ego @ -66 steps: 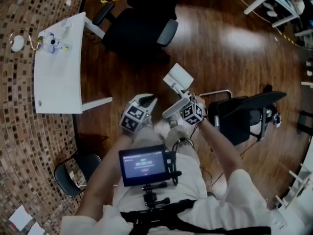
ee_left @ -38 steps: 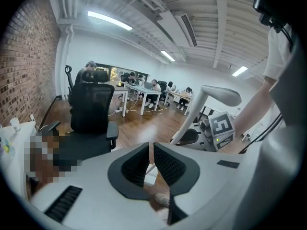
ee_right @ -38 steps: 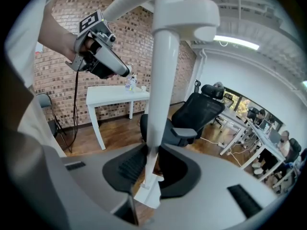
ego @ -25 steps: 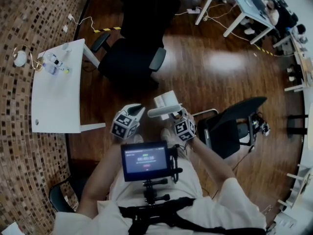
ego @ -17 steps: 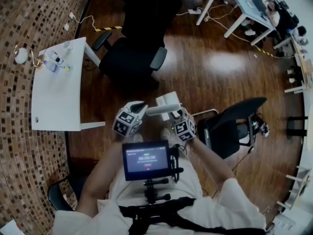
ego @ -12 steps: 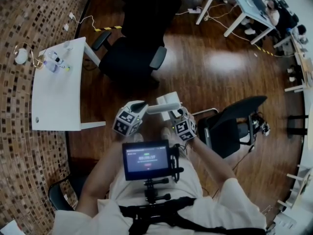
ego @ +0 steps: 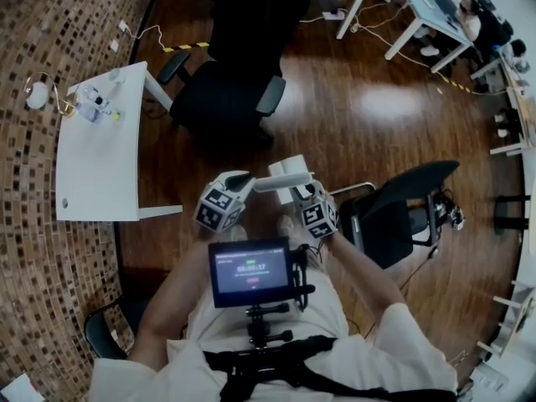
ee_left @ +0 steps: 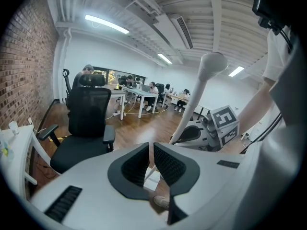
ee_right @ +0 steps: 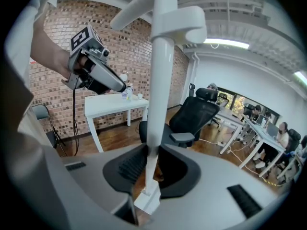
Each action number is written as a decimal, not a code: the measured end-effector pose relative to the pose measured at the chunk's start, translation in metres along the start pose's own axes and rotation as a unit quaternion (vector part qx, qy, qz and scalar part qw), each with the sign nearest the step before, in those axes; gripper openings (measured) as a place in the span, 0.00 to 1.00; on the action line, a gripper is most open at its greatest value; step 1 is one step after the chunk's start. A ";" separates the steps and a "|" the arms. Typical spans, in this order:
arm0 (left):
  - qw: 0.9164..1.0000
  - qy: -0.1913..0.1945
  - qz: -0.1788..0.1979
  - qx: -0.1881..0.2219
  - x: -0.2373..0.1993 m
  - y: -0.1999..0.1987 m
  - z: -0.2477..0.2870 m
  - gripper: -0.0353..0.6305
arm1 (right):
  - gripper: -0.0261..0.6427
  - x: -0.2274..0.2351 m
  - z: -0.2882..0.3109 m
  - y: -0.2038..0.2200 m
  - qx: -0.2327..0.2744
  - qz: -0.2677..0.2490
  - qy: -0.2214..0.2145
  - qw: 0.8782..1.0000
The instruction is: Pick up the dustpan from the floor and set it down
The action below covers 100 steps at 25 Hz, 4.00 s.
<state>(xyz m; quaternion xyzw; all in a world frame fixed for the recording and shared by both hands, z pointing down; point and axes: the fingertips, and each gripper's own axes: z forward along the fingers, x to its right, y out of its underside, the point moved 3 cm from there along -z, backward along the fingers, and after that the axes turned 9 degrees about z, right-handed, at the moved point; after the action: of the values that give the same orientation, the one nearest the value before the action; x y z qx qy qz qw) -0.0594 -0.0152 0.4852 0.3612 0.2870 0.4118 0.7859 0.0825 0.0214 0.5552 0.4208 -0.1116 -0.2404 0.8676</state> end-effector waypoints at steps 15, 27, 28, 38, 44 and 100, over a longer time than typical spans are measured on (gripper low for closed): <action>0.999 -0.015 -0.015 -0.026 0.007 0.014 0.006 0.09 | 0.18 0.015 0.019 0.030 -0.024 -0.014 -0.020 0.999; 0.998 -0.037 -0.031 -0.043 0.006 0.027 0.015 0.09 | 0.18 0.031 0.046 0.049 -0.040 -0.021 -0.043 0.998; 0.998 -0.038 -0.034 -0.046 0.005 0.028 0.016 0.09 | 0.18 0.032 0.049 0.051 -0.041 -0.022 -0.046 0.998; 0.996 -0.048 -0.050 -0.064 0.004 0.034 0.029 0.09 | 0.18 0.046 0.077 0.066 -0.062 -0.037 -0.066 0.995; 0.994 -0.055 -0.057 -0.075 0.003 0.041 0.033 0.09 | 0.18 0.048 0.091 0.075 -0.073 -0.050 -0.083 0.993; 0.982 -0.052 -0.097 -0.152 0.000 0.108 0.085 0.09 | 0.18 0.062 0.208 0.193 -0.154 -0.107 -0.140 0.972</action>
<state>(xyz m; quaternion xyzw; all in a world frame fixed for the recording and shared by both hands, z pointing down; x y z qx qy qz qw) -0.0428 0.0001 0.6212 0.2291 0.2136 0.3532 0.8816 0.1159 -0.0492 0.8347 0.2534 -0.1480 -0.4026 0.8670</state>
